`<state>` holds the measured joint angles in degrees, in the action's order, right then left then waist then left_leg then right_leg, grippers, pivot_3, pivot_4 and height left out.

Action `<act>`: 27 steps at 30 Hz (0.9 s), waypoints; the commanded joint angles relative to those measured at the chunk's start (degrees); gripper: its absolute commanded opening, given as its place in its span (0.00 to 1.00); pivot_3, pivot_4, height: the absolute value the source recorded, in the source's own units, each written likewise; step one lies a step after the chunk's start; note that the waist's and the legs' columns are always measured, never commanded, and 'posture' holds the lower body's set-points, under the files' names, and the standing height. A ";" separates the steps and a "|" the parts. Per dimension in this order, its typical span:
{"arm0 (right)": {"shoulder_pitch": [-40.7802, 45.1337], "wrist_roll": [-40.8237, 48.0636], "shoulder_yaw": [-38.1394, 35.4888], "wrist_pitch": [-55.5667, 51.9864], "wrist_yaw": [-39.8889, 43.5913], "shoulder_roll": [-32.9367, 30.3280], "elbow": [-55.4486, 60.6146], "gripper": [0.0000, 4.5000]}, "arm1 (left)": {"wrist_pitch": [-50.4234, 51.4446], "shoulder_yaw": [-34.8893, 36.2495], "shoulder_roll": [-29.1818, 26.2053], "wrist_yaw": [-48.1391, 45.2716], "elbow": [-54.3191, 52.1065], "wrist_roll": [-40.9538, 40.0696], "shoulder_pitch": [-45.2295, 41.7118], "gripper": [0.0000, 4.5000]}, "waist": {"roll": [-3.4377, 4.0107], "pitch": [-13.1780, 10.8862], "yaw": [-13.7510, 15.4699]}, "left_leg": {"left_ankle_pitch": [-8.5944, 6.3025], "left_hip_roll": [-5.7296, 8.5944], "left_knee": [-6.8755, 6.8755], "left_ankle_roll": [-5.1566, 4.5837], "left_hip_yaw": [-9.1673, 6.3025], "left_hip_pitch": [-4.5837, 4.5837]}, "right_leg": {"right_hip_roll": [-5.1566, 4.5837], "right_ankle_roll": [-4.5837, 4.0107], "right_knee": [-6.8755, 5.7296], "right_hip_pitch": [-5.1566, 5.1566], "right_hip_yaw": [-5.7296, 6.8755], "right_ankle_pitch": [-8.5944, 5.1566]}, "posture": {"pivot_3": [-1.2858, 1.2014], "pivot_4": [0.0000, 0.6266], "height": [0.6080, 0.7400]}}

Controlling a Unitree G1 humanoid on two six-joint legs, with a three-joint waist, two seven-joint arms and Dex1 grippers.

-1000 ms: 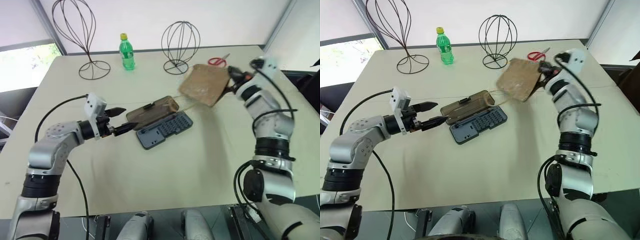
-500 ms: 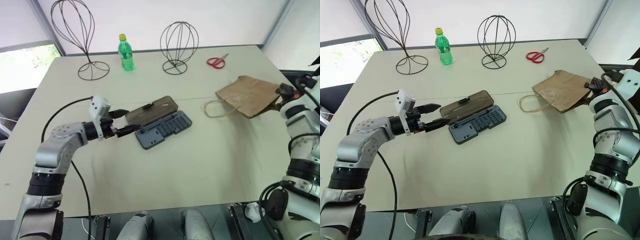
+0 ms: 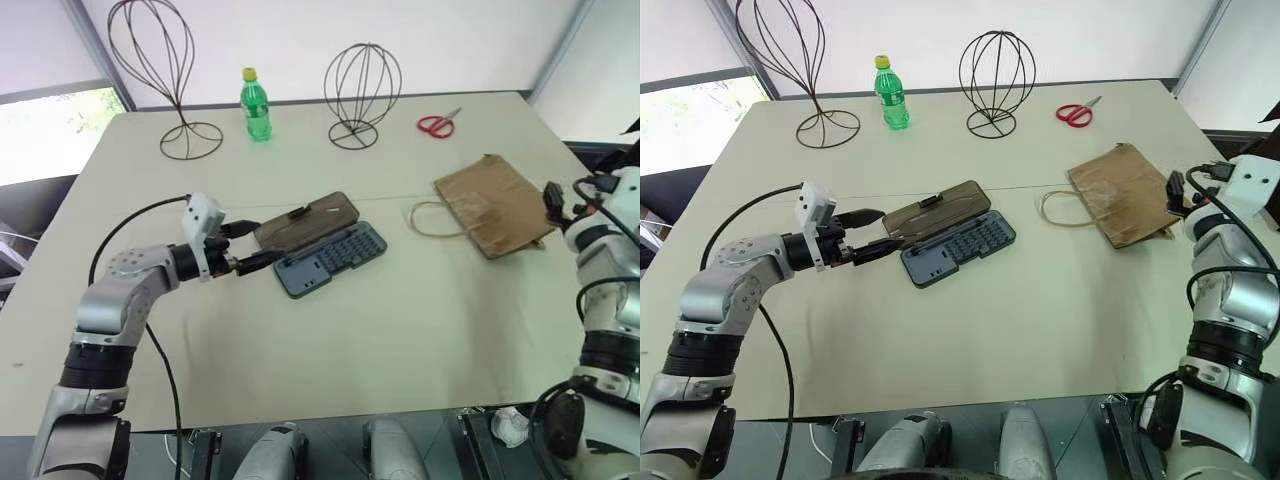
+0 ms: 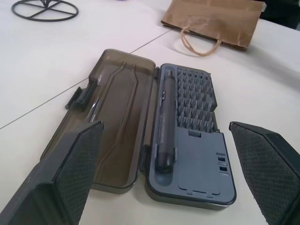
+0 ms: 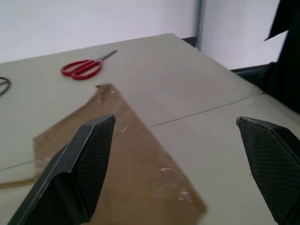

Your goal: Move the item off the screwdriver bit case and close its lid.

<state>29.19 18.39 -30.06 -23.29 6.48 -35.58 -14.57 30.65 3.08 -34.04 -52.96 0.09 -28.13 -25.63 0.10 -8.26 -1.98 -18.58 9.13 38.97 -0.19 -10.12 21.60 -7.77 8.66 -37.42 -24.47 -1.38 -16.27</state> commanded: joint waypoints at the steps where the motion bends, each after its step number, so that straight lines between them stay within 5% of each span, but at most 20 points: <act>1: 0.54 -1.06 -3.66 3.54 -0.82 -4.75 6.61 0.96 | -1.72 1.63 -0.38 -0.30 1.23 0.09 -1.93 1.00 | 0.01 0.00 0.01 | 0.00 0.00 0.00 0.00 0.02 0.00 | 0.00 0.00 0.00 0.00 -0.01 0.00 | 0.52 0.24 1.00; 7: 6.00 7.00 -0.18 -2.22 4.98 -5.73 16.83 0.96 | -8.78 0.81 1.18 3.56 17.32 6.12 -10.90 1.00 | 0.00 0.00 -0.10 | 0.00 0.00 0.10 0.00 0.07 -0.01 | 0.01 0.01 -0.01 0.02 -0.02 0.00 | 0.52 0.24 1.00; 15: 6.68 16.50 21.46 -19.58 13.59 2.57 33.84 0.96 | -29.70 -6.41 6.72 2.25 53.15 20.18 -28.37 1.00 | -0.13 0.05 0.05 | -0.02 -0.07 0.13 -0.04 0.15 0.14 | -0.01 0.03 -0.01 -0.08 0.00 0.02 | 0.52 0.24 1.00; 20: 4.95 16.78 24.30 -22.21 11.68 6.94 37.59 0.96 | -34.29 -7.26 8.49 4.12 68.33 25.29 -35.38 1.00 | -0.17 0.05 0.39 | -0.07 0.16 0.58 -0.13 0.04 0.98 | -0.17 0.17 -0.62 -0.89 0.09 0.15 | 0.52 0.24 1.00; 27: 1.78 16.88 24.60 -25.19 8.59 10.06 42.47 0.96 | -32.72 -7.26 10.25 2.39 74.80 29.59 -37.47 1.00 | -0.18 0.05 0.81 | -0.10 0.20 0.86 -0.19 0.08 1.04 | -0.19 0.18 -0.71 -0.88 0.10 0.15 | 0.52 0.24 1.00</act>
<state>30.45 34.71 -4.81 -48.44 15.69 -25.83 24.81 -2.69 -3.72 -23.68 -49.77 74.11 -0.37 -62.37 -0.07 -8.21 -1.17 -18.68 9.33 39.85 -0.39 -10.04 22.63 -7.95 8.84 -38.14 -25.35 -1.28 -16.12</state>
